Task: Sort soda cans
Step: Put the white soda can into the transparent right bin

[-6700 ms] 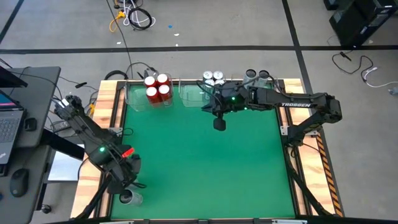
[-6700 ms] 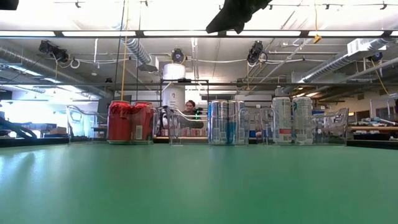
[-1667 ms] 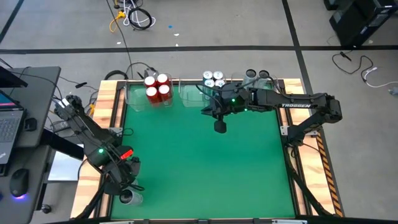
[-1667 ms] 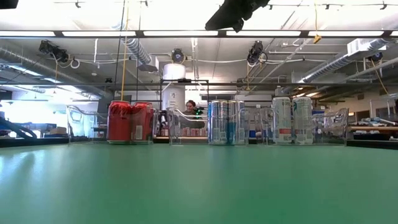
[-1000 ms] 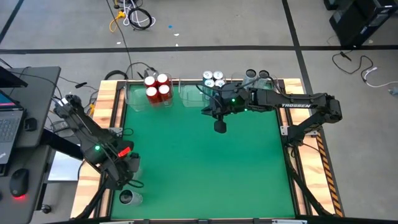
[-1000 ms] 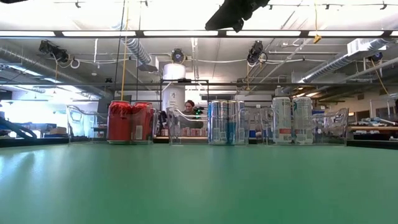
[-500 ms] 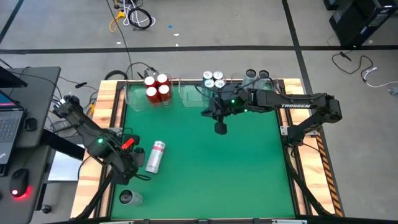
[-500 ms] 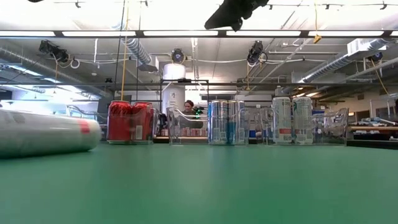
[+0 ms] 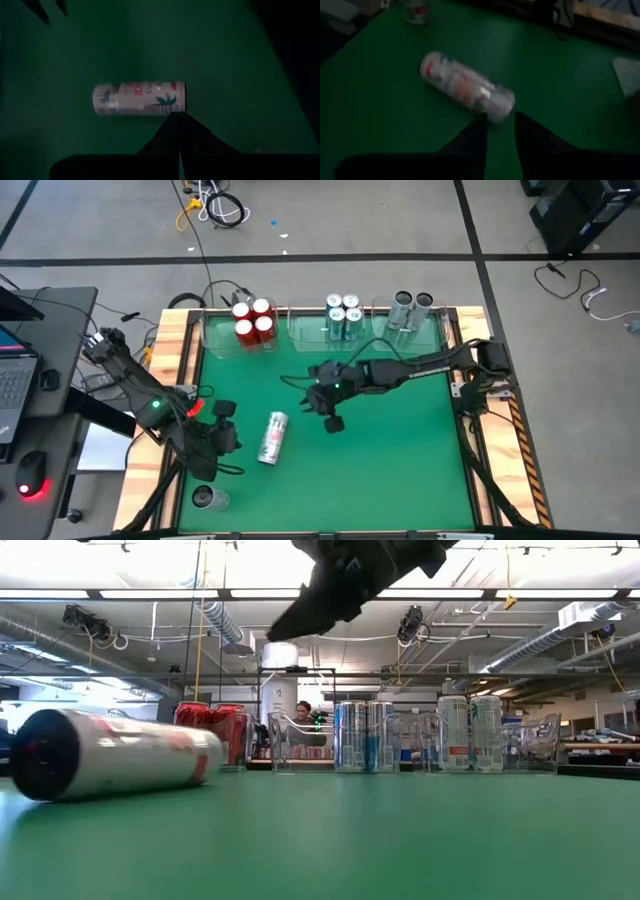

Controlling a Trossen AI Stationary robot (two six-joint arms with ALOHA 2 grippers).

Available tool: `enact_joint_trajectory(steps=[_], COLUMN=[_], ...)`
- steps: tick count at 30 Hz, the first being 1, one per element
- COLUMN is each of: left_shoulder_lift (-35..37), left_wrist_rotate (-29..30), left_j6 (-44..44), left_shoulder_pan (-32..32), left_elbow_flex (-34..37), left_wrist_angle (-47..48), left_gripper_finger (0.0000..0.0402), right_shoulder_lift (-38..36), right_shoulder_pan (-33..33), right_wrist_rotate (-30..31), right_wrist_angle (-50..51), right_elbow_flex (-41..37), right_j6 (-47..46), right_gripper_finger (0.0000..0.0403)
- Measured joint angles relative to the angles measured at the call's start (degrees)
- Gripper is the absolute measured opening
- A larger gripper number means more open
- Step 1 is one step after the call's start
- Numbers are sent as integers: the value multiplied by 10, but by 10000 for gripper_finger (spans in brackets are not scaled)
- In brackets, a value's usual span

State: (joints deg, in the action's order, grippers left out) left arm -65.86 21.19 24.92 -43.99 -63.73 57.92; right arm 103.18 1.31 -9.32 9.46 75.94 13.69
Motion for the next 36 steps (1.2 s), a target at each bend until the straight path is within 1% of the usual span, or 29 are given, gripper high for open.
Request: enact_joint_trajectory(steps=[5,9,13,16,18,22,24,26,31,36], left_shoulder_lift=[82,140,174,186,188,188,188,188,187,186], left_wrist_rotate=[33,54,71,88,104,112,112,112,110,105], left_j6=[-63,-123,-160,-181,-190,-200,-200,-202,-202,-198], left_shoulder_pan=[0,0,1,1,1,1,1,1,1,0], left_elbow_flex=[98,177,238,271,288,308,317,323,333,334], left_wrist_angle=[-146,-265,-344,-368,-378,-396,-407,-413,-434,-442], left_gripper_finger=[0,0,0,0,0,0,0,0,0,0], right_shoulder_lift=[19,35,65,92,111,143,158,168,187,201], right_shoulder_pan=[27,45,58,65,71,94,105,115,137,145], right_wrist_rotate=[-1,-16,-48,-62,-62,-32,-25,-24,-6,5], right_wrist_angle=[-36,-9,28,64,96,180,230,259,279,269], right_elbow_flex=[6,38,76,105,123,155,171,184,190,192], right_j6=[0,-2,0,4,27,79,99,109,135,116], right_gripper_finger=[139,177,202,213,218,225,229,231,235,236])
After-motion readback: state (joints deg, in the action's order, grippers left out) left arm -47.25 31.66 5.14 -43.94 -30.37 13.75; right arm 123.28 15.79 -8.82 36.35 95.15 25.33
